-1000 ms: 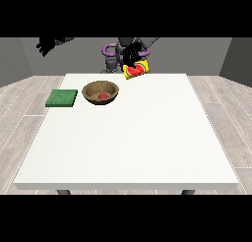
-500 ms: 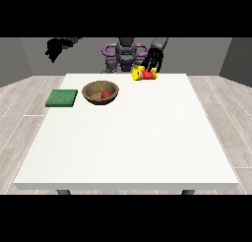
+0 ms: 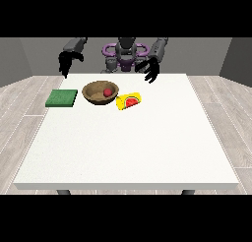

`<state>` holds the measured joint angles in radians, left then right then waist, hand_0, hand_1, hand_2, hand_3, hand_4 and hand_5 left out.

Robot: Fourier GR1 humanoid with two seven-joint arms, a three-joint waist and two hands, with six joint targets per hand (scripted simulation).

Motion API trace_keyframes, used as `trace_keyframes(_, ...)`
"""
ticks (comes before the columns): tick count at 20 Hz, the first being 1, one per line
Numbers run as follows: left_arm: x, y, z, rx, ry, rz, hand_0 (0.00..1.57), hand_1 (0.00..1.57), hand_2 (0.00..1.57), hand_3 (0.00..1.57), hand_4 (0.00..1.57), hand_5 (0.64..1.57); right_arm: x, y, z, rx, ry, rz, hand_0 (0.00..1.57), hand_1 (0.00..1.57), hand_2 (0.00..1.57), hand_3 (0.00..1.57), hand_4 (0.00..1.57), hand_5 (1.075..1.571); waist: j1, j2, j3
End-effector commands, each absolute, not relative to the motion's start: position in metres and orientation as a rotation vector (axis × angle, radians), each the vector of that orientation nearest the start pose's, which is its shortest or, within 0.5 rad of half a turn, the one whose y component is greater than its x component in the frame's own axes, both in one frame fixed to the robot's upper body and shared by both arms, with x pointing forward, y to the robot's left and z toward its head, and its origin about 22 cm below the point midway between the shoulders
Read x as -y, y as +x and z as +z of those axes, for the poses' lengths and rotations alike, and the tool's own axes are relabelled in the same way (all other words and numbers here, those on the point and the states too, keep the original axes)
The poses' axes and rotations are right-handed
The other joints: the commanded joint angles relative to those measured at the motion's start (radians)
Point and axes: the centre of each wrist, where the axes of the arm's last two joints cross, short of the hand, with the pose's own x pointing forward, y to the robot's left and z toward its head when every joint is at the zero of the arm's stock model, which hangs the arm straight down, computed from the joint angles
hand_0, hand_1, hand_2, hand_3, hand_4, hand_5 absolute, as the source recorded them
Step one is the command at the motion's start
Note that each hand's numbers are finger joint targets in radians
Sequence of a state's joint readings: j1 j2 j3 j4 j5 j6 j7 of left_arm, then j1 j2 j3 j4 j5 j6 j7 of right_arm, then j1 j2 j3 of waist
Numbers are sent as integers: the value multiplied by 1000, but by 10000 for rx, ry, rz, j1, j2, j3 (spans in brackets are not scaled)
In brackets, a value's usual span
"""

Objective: Pick the cup and pour the ball into the bowl, then pick the bowl and place it on the pad

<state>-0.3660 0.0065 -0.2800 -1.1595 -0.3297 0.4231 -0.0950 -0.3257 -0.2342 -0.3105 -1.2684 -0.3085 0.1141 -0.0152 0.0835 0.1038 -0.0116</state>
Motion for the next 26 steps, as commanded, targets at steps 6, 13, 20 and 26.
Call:
trace_keyframes(6, -167, 278, -37, 18788, 477, -2672, 0, 0, 0, 0, 902, 1446, 313, 313, 2, 16828, -371, -2514, 0, 0, 0, 0, 508, 1569, 512, 836, 115)
trace_keyframes(13, -162, 272, -25, 17875, 361, -2425, 0, 0, 0, 0, 928, 1435, 315, 318, -39, 15853, -163, -2309, 0, 0, 0, 0, 424, 1570, 267, -89, 119)
trace_keyframes(20, -162, 276, 25, 18811, 77, -3295, 0, 0, 0, 0, 952, 1434, 332, 301, -81, 15900, -597, -3105, 0, 0, 0, 0, 338, 1571, 937, 540, 127)
trace_keyframes(26, -169, 280, 17, 18728, 389, -3003, 0, 0, 0, 0, 955, 1426, 313, 313, -88, 15758, -196, -2668, 0, 0, 0, 0, 353, 1571, 463, 710, 121)
